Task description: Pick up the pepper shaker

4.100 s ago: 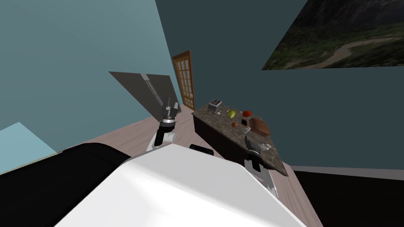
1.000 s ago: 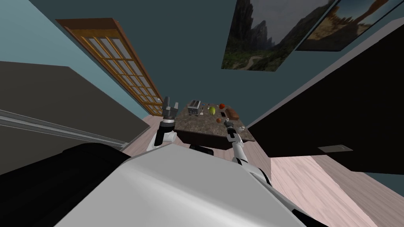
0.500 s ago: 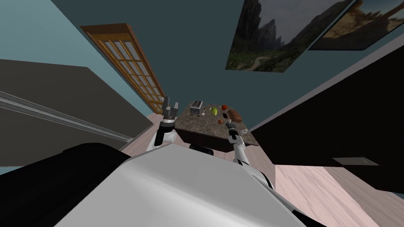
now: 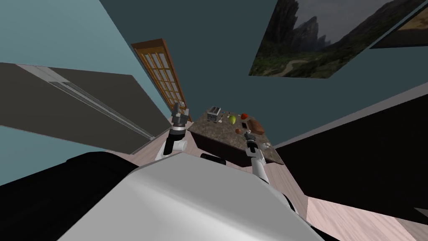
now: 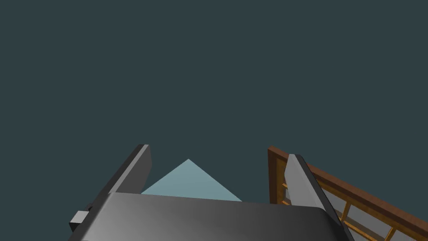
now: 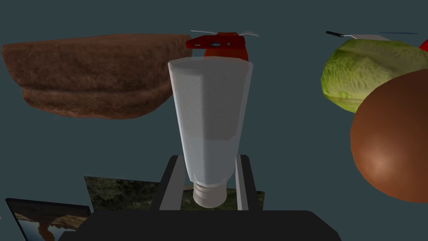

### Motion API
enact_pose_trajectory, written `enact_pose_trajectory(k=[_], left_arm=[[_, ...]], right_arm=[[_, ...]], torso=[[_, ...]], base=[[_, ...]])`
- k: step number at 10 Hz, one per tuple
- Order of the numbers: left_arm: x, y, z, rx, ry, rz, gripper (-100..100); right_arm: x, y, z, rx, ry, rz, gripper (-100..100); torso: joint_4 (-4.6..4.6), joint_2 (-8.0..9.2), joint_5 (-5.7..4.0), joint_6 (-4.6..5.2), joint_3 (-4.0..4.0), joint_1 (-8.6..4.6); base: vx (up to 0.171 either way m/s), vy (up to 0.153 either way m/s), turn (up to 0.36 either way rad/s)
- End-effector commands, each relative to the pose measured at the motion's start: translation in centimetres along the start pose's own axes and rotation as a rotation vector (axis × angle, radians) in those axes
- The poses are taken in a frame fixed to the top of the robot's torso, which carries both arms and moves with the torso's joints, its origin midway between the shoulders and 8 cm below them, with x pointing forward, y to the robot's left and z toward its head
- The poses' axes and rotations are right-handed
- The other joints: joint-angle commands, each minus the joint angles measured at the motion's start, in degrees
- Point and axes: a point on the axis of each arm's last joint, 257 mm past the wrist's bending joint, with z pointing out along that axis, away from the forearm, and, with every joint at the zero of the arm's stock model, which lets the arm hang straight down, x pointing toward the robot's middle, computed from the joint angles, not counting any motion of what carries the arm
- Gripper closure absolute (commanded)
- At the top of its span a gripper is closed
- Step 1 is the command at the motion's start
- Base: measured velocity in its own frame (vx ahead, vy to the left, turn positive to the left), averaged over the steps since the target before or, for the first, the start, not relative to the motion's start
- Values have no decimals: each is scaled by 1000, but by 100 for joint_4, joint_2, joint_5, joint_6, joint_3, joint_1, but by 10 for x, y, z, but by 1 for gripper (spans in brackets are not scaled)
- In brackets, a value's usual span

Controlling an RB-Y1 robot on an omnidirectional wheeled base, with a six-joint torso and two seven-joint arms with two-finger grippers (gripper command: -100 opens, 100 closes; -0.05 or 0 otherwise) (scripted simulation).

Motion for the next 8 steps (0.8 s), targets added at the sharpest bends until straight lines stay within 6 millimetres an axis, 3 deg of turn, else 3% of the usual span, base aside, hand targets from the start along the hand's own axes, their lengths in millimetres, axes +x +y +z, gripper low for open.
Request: enact_pose_trajectory(k=[1, 2, 3, 5, 6, 7, 8], left_arm=[[0, 0, 0, 0, 0, 0, 0], [0, 0, 0, 0, 0, 0, 0], [0, 0, 0, 0, 0, 0, 0], [0, 0, 0, 0, 0, 0, 0], [0, 0, 0, 0, 0, 0, 0], [0, 0, 0, 0, 0, 0, 0], [0, 0, 0, 0, 0, 0, 0]], right_arm=[[-3, -4, -5, 9, -2, 2, 100], [0, -33, -17, 64, 1, 9, 100], [0, -33, -17, 64, 1, 9, 100], [2, -84, -41, 161, 1, 18, 100], [5, -90, -47, 172, 6, 14, 100], [3, -117, -61, 223, 2, 14, 100], [6, -118, -63, 225, 8, 13, 100]], torso=[[0, 0, 0, 0, 0, 0], [-1, -11, 1, 3, -6, 0], [-3, -16, -3, -15, -9, 0], [1, -13, 0, -12, -6, -3], [1, -4, -1, -7, -2, -5], [0, -3, -2, -3, -2, -5], [1, -3, 1, -3, -1, -3]], base=[[-15, 0, -57], [-27, 1, 360], [-31, -13, 219], [-54, -17, 361], [-59, -13, 242], [-62, 4, 319], [-47, -4, 261]])
